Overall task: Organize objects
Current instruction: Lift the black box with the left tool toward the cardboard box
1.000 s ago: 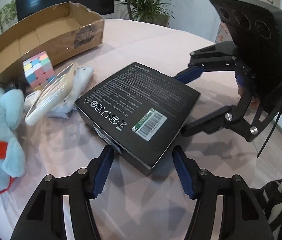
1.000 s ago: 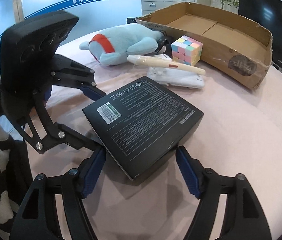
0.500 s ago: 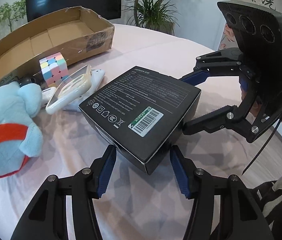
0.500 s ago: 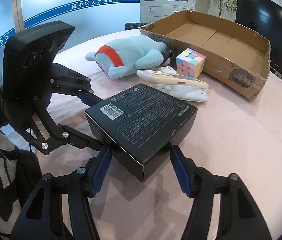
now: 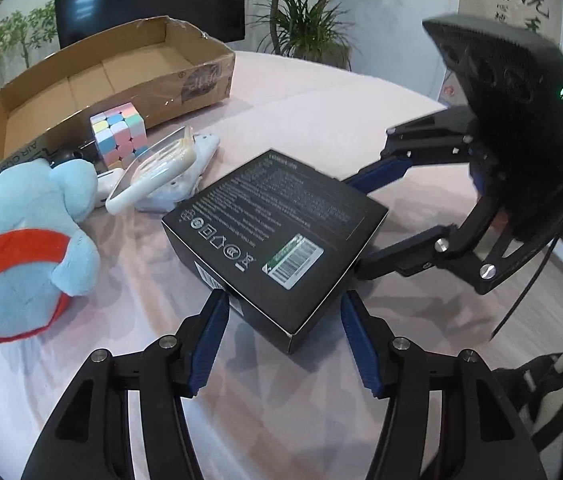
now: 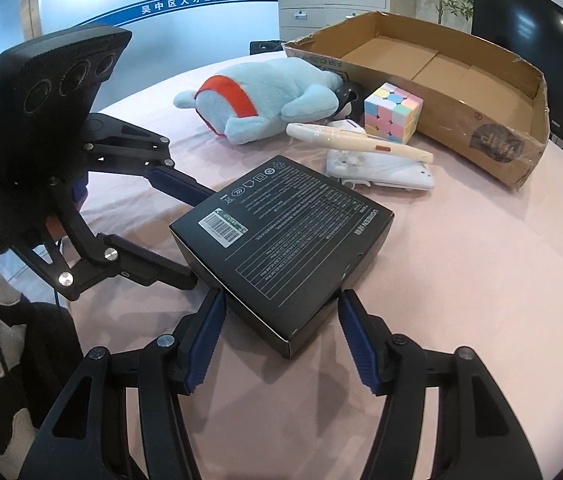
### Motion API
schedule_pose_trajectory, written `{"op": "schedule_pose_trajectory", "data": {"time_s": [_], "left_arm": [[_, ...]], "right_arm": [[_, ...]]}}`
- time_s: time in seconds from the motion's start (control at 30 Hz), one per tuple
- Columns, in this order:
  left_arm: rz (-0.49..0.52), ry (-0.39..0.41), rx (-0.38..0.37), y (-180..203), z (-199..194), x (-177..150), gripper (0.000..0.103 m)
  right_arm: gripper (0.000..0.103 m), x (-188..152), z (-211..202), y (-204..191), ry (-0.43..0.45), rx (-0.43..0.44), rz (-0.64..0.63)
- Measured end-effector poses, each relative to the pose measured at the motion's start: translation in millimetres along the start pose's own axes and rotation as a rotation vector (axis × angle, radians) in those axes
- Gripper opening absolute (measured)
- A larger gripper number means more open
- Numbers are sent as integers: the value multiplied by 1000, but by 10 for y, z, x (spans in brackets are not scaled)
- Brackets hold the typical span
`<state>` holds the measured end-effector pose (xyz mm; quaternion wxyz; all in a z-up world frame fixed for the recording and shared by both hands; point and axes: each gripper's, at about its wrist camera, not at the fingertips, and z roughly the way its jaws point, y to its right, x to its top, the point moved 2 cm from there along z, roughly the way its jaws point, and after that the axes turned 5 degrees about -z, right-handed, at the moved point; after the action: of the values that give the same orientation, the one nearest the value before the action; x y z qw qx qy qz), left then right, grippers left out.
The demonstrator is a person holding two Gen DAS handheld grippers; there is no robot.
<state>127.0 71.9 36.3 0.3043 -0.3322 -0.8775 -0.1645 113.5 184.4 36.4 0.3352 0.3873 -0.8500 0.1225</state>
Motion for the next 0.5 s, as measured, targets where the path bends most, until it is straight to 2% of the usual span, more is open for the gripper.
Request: {"op": "schedule_pose_trajectory", "data": {"time_s": [0.2,0.5], "left_arm": [[-23,26,29,-19,-38,3,53],[-5,67,69,104,-371,39,53]], "right_arm": [[52,31,-19,-14,13,-28,11],[51,151,-258,-175,48,-65,-12]]}}
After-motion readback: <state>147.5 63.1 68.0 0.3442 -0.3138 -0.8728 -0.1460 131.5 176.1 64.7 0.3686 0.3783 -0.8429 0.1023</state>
